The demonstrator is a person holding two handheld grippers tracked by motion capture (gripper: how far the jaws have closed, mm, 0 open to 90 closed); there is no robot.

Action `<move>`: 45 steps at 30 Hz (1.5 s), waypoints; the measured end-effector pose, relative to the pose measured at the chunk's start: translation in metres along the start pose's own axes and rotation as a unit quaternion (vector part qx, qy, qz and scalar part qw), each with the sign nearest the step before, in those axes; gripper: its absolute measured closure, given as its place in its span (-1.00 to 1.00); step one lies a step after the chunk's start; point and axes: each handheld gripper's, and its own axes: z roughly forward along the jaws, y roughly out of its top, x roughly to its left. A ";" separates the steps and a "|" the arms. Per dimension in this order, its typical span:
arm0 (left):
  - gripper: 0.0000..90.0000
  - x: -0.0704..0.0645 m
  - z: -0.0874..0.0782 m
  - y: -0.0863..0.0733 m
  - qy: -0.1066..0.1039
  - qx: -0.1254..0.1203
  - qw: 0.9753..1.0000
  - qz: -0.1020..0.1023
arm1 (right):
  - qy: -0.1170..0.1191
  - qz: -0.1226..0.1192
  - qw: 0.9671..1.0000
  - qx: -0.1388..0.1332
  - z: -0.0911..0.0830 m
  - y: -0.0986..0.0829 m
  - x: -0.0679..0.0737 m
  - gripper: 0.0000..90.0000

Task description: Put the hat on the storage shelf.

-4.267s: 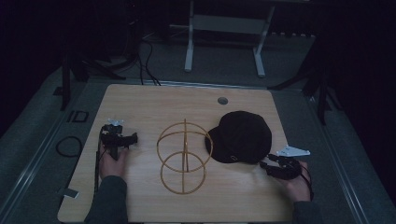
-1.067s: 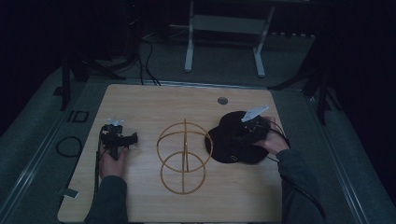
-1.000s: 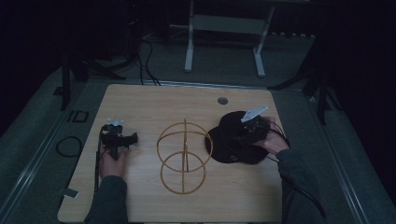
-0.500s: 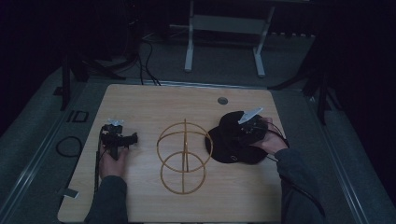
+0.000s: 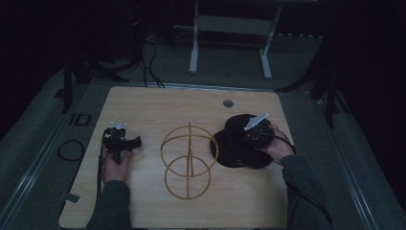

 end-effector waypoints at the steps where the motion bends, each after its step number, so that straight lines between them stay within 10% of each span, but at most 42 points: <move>1: -0.77 0.000 0.000 0.000 0.000 0.000 1.000 0.000 | 0.002 0.003 1.000 -0.002 0.000 0.000 0.000 1.00; 10: -0.77 0.000 0.000 0.000 0.000 0.000 1.000 0.000 | 0.016 0.004 1.000 -0.018 -0.011 0.002 0.000 1.00; 15: -0.77 0.000 0.000 0.000 0.000 0.000 1.000 0.000 | -0.020 0.016 0.999 -0.038 -0.028 0.005 -0.008 0.96; 26: -0.77 0.000 0.000 0.000 0.000 0.000 1.000 0.000 | -0.103 0.071 0.992 -0.032 -0.042 0.001 -0.028 -0.55; 45: -0.77 0.000 0.000 0.000 0.000 0.000 1.000 0.000 | -0.043 0.166 0.985 -0.003 -0.010 -0.018 -0.048 -0.60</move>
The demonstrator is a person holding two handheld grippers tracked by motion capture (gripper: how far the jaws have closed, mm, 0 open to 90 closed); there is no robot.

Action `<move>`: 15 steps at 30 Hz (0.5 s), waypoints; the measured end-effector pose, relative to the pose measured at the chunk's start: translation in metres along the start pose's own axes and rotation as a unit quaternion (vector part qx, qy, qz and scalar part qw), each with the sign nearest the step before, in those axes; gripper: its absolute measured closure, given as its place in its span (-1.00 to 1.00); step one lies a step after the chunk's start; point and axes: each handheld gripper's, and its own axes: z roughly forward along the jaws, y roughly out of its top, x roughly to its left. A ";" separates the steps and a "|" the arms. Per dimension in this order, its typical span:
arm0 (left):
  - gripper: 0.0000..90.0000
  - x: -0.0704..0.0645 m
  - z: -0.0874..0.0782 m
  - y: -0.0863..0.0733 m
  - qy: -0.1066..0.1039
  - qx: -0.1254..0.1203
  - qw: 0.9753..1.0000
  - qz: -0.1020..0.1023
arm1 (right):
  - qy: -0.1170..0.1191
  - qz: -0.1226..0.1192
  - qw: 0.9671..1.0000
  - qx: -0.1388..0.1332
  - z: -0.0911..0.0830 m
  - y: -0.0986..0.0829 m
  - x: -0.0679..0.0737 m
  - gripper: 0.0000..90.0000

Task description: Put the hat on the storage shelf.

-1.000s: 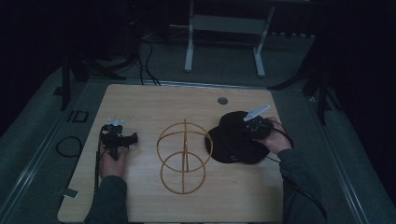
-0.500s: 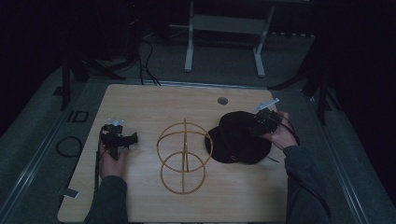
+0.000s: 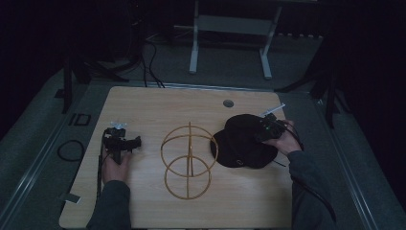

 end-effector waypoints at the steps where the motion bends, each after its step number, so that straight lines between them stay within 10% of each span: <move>1: -0.77 0.000 0.000 0.000 0.000 0.000 1.000 0.000 | 0.002 -0.002 1.000 0.002 0.000 0.000 0.000 -0.55; 15: -0.77 0.000 0.000 0.000 0.000 0.000 1.000 0.000 | -0.011 -0.014 1.000 0.009 0.002 -0.002 0.004 0.36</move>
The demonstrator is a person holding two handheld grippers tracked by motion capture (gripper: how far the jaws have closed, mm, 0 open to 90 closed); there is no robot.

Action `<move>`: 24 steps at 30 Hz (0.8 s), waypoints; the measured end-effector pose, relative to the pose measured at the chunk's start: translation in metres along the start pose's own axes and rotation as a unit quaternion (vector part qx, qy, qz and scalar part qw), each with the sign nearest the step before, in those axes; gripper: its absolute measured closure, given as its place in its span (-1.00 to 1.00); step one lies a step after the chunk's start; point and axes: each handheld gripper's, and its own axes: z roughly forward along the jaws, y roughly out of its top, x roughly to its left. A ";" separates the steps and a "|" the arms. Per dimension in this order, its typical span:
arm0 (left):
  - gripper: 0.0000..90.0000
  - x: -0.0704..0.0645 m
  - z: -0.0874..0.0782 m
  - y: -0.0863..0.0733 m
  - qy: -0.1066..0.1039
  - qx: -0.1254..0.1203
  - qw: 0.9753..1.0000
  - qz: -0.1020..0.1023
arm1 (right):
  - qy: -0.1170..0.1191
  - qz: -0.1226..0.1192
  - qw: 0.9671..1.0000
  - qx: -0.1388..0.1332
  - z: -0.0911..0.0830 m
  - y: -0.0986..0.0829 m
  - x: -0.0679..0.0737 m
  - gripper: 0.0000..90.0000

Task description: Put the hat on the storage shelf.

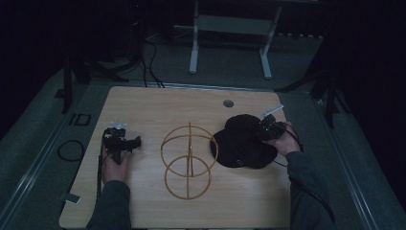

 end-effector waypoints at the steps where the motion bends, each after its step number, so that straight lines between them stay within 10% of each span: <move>1: -0.77 0.000 0.000 0.000 0.000 0.000 1.000 0.000 | 0.000 0.000 1.000 0.000 0.000 0.000 0.000 0.40; 24: -0.77 0.000 0.000 0.000 0.000 0.000 1.000 0.000 | 0.093 0.053 0.992 -0.066 -0.052 0.011 -0.008 0.62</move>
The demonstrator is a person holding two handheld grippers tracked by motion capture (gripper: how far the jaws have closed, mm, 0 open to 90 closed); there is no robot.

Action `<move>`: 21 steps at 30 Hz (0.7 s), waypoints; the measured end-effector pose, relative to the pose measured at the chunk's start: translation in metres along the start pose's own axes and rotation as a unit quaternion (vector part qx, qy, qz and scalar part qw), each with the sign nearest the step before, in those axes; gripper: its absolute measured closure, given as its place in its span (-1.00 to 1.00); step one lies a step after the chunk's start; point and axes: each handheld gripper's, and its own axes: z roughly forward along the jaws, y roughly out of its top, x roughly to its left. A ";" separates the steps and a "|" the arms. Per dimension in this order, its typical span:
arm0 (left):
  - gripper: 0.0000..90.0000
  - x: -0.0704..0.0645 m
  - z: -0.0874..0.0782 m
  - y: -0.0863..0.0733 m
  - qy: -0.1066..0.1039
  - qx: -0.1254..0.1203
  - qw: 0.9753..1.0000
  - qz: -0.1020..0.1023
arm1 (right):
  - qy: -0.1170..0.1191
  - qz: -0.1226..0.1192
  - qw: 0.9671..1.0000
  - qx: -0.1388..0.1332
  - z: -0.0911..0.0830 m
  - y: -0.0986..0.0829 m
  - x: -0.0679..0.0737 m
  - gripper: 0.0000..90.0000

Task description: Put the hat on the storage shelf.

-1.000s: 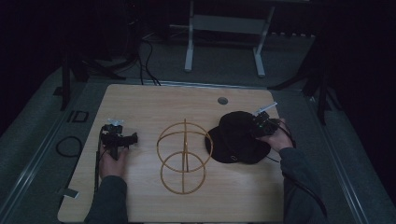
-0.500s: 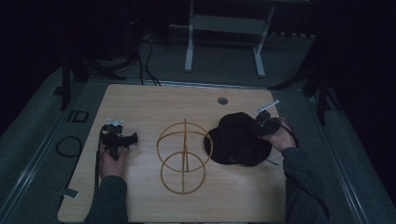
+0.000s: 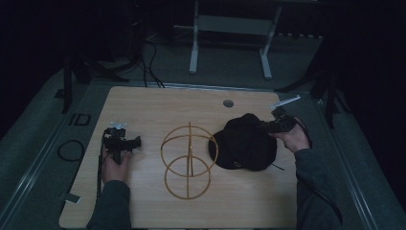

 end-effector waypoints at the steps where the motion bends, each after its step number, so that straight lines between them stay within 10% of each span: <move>1: -0.77 0.000 0.000 0.000 0.000 0.000 1.000 0.000 | 0.005 0.002 1.000 -0.006 -0.002 0.001 0.000 0.62; 21: -0.77 0.000 0.000 0.000 0.000 -0.001 1.000 -0.002 | 0.072 0.041 0.992 -0.092 -0.034 0.016 0.011 0.62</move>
